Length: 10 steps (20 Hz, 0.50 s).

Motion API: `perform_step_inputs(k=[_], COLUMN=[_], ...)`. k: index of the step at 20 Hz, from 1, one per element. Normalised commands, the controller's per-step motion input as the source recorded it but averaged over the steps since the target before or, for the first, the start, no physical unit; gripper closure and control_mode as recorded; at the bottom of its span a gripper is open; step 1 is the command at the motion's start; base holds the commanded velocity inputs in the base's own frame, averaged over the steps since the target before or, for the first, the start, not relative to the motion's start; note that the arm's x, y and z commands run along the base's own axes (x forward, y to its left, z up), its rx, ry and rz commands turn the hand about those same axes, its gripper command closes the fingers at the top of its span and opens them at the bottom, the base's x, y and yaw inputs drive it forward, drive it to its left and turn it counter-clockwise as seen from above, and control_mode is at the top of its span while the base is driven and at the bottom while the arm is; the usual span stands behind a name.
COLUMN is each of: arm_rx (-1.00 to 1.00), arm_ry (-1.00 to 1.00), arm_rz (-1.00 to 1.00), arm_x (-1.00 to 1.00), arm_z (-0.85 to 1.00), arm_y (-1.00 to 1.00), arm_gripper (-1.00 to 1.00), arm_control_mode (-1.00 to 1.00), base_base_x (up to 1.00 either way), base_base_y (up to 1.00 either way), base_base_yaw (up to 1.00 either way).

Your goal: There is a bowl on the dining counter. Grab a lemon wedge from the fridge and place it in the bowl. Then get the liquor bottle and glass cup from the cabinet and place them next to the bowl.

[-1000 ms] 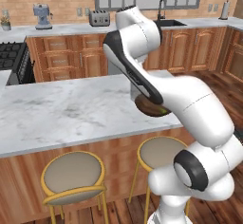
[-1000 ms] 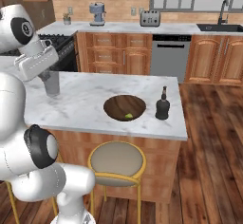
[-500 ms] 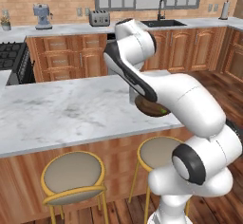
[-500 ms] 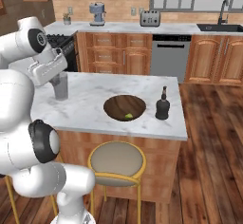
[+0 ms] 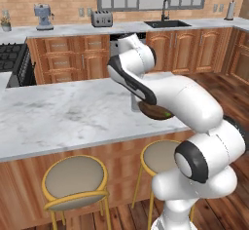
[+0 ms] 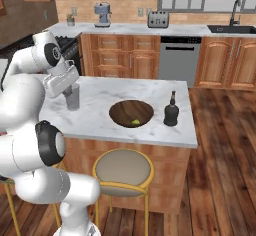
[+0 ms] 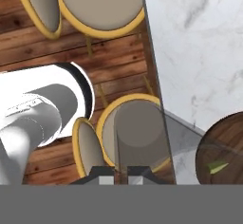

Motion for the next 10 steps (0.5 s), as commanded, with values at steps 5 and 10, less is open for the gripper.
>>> perform_step_inputs(k=[5, 10], arm_rx=[0.0, -0.01], arm_ry=[0.0, 0.0], arm_rz=[0.0, 0.0], arm_x=[0.48, 0.51], arm_z=[-0.42, -0.38], arm_y=[-0.04, -0.05], arm_gripper=[1.0, 1.0], arm_control_mode=[-1.0, -1.0], base_base_x=[0.0, 0.0], base_base_y=[0.0, 0.0], base_base_yaw=[0.0, 0.0])
